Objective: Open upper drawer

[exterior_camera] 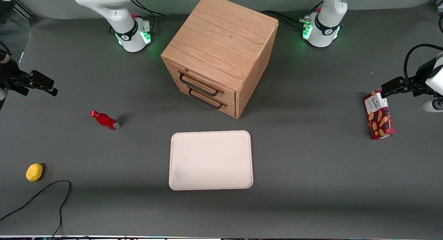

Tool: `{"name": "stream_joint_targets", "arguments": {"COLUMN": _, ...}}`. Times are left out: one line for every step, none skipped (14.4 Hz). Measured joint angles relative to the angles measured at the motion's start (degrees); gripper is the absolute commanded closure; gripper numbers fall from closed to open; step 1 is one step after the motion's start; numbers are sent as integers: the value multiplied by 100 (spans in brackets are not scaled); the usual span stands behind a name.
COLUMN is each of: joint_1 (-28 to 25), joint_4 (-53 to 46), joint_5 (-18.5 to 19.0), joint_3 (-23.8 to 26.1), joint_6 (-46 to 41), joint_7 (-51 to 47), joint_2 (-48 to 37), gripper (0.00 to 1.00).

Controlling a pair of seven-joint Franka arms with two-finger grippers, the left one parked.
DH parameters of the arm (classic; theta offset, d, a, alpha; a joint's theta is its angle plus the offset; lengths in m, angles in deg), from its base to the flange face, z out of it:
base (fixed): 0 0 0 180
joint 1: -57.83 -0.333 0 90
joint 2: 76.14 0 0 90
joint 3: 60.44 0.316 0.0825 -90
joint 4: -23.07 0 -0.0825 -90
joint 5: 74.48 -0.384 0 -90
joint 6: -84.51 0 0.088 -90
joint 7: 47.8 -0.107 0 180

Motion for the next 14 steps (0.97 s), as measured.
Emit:
{"name": "stream_joint_targets", "arguments": {"joint_1": 0, "joint_4": 0, "joint_5": 0, "joint_3": 0, "joint_6": 0, "joint_7": 0, "joint_2": 0, "gripper": 0}}
{"name": "stream_joint_targets", "arguments": {"joint_1": 0, "joint_4": 0, "joint_5": 0, "joint_3": 0, "joint_6": 0, "joint_7": 0, "joint_2": 0, "gripper": 0}}
{"name": "stream_joint_targets", "arguments": {"joint_1": 0, "joint_4": 0, "joint_5": 0, "joint_3": 0, "joint_6": 0, "joint_7": 0, "joint_2": 0, "gripper": 0}}
{"name": "stream_joint_targets", "arguments": {"joint_1": 0, "joint_4": 0, "joint_5": 0, "joint_3": 0, "joint_6": 0, "joint_7": 0, "joint_2": 0, "gripper": 0}}
{"name": "stream_joint_targets", "arguments": {"joint_1": 0, "joint_4": 0, "joint_5": 0, "joint_3": 0, "joint_6": 0, "joint_7": 0, "joint_2": 0, "gripper": 0}}
{"name": "stream_joint_targets", "arguments": {"joint_1": 0, "joint_4": 0, "joint_5": 0, "joint_3": 0, "joint_6": 5, "joint_7": 0, "joint_2": 0, "gripper": 0}}
{"name": "stream_joint_targets", "arguments": {"joint_1": 0, "joint_4": 0, "joint_5": 0, "joint_3": 0, "joint_6": 19, "joint_7": 0, "joint_2": 0, "gripper": 0}}
{"name": "stream_joint_targets", "arguments": {"joint_1": 0, "joint_4": 0, "joint_5": 0, "joint_3": 0, "joint_6": 52, "joint_7": 0, "joint_2": 1, "gripper": 0}}
{"name": "stream_joint_targets", "arguments": {"joint_1": -1, "joint_4": 0, "joint_5": 0, "joint_3": 1, "joint_6": 113, "joint_7": 0, "joint_2": 5, "gripper": 0}}
{"name": "stream_joint_targets", "arguments": {"joint_1": -1, "joint_4": 0, "joint_5": 0, "joint_3": 6, "joint_6": 151, "joint_7": 0, "joint_2": 18, "gripper": 0}}
{"name": "stream_joint_targets", "arguments": {"joint_1": -3, "joint_4": 0, "joint_5": 0, "joint_3": 16, "joint_6": 180, "joint_7": 0, "joint_2": 36, "gripper": 0}}
{"name": "stream_joint_targets", "arguments": {"joint_1": -4, "joint_4": 0, "joint_5": 0, "joint_3": 37, "joint_6": 214, "joint_7": 0, "joint_2": 59, "gripper": 0}}
{"name": "stream_joint_targets", "arguments": {"joint_1": -6, "joint_4": 0, "joint_5": 0, "joint_3": 73, "joint_6": 253, "joint_7": 0, "joint_2": 82, "gripper": 0}}
{"name": "stream_joint_targets", "arguments": {"joint_1": -9, "joint_4": 0, "joint_5": 0, "joint_3": 128, "joint_6": 339, "joint_7": 0, "joint_2": 107, "gripper": 0}}
